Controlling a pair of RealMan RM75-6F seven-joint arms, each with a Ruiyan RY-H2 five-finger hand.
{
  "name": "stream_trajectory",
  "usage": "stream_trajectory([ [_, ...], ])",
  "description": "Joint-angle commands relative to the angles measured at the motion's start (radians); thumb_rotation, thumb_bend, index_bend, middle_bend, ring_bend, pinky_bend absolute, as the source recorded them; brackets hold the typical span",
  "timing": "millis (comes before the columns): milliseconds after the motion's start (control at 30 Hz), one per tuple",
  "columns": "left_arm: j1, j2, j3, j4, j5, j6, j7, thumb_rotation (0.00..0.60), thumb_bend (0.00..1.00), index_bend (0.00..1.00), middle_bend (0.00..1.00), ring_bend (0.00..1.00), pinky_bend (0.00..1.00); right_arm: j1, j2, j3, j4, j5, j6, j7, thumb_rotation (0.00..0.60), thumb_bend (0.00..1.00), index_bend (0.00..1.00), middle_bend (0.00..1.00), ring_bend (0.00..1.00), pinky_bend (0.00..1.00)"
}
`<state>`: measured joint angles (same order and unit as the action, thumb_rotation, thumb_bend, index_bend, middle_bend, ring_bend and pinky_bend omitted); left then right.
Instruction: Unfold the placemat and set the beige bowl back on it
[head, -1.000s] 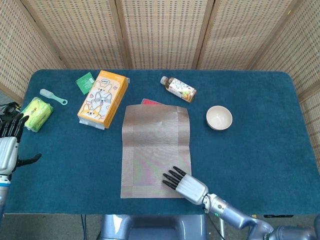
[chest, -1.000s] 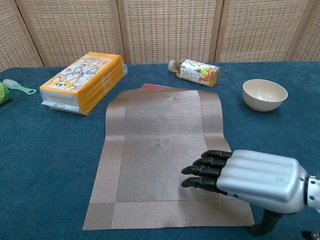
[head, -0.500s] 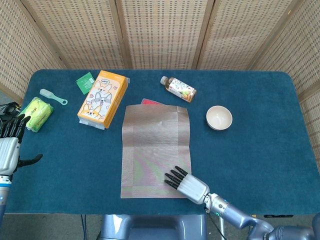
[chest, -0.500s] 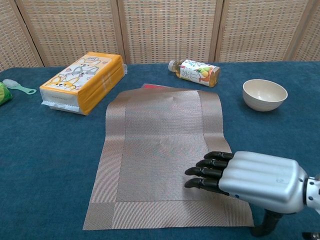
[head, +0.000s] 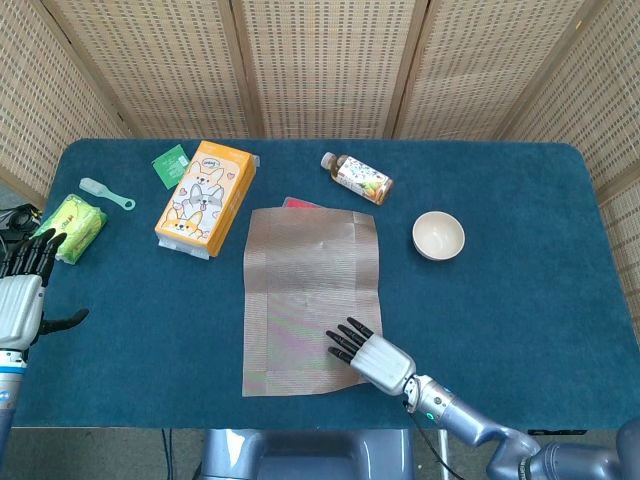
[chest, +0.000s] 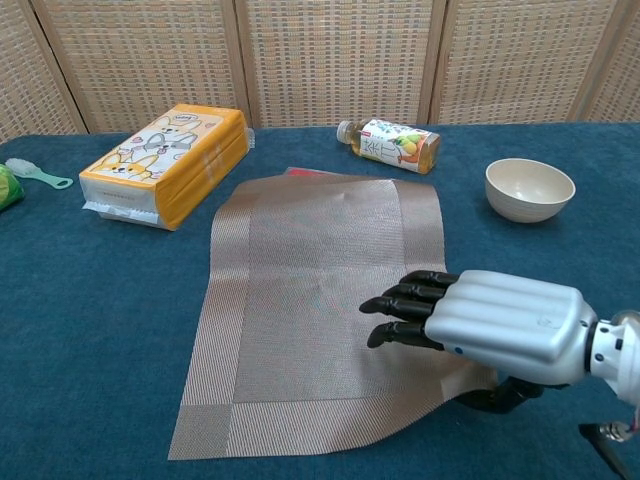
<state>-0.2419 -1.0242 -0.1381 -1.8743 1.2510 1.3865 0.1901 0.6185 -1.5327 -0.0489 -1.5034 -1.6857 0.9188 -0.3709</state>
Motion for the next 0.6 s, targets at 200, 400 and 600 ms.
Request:
stream_trajectory([
  [200,-0.001,-0.004,0.003,-0.001,0.005,-0.003,0.009,0.6,0.0,0.0,0.0,0.0,0.0,0.007,-0.004,-0.016,0.034,-0.039,0.043,0.055,0.6,0.72,0.54,0.0,0.0,0.0],
  [400,-0.002,-0.005,0.002,0.0,0.005,-0.006,0.01,0.6,0.0,0.0,0.0,0.0,0.0,0.013,-0.009,-0.046,0.068,-0.109,0.094,0.101,0.6,0.73,0.67,0.0,0.0,0.0],
  [600,-0.006,-0.008,0.002,0.006,0.009,-0.013,0.014,0.6,0.0,0.0,0.0,0.0,0.0,0.027,0.061,-0.144,0.078,-0.298,0.217,0.152,0.6,0.73,0.67,0.0,0.0,0.0],
])
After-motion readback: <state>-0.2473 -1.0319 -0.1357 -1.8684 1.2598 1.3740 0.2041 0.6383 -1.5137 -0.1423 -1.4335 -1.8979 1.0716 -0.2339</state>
